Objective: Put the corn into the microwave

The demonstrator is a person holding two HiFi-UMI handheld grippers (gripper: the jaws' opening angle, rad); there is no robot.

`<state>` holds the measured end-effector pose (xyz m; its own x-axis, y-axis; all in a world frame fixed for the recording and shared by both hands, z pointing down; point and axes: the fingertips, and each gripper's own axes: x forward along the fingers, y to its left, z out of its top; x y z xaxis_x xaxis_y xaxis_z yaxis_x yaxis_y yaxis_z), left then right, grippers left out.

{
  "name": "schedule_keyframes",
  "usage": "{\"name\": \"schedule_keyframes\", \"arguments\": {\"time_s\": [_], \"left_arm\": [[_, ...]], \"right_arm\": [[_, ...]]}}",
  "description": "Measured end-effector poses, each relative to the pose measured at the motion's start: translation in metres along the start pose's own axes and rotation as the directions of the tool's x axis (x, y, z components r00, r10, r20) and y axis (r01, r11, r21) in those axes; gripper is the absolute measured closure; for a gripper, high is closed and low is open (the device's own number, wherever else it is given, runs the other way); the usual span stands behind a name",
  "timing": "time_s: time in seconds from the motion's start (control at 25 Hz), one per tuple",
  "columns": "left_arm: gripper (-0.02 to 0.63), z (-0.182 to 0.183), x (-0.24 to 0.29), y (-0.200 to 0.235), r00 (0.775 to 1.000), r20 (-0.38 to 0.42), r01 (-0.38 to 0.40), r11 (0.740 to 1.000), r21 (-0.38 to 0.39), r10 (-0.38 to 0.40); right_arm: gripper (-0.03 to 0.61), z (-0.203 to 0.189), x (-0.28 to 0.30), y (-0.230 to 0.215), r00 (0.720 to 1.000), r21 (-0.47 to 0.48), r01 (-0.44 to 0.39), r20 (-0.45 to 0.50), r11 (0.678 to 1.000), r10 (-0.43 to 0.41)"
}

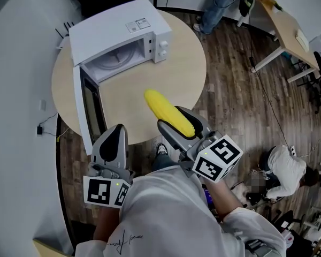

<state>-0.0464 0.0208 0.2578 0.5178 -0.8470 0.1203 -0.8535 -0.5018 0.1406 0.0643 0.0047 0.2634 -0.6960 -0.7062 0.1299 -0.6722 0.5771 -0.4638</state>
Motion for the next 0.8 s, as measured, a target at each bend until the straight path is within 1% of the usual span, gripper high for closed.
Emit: {"name": "schedule_keyframes", "arguments": {"time_s": [0.2,0.4,0.64,0.8], "left_arm": [[0.621,-0.003,0.026,-0.007,0.999,-0.002,-0.038,0.999,-0.005,0.038],[0.621,-0.008,0.049,-0.012,0.997,-0.008,-0.079,0.997,0.005,0.079],[0.621,-0.014,0.058,-0.015,0.991,-0.018,-0.133,0.991,0.001,0.133],[0.621,-0.019,0.061,-0.015,0.987,-0.032,-0.156,0.988,0.003,0.156]], "right_arm": [[0.316,0.011,0.005,-0.026,0.999,-0.006,-0.038,-0.019,0.999,0.038],[0.315,0.018,0.008,-0.050,0.997,-0.006,-0.076,-0.034,0.997,0.075],[0.316,0.015,0.013,-0.075,0.993,-0.004,-0.102,-0.066,0.995,0.101],[0.316,0.013,0.018,-0.085,0.991,-0.002,-0.113,-0.073,0.994,0.112]]}}
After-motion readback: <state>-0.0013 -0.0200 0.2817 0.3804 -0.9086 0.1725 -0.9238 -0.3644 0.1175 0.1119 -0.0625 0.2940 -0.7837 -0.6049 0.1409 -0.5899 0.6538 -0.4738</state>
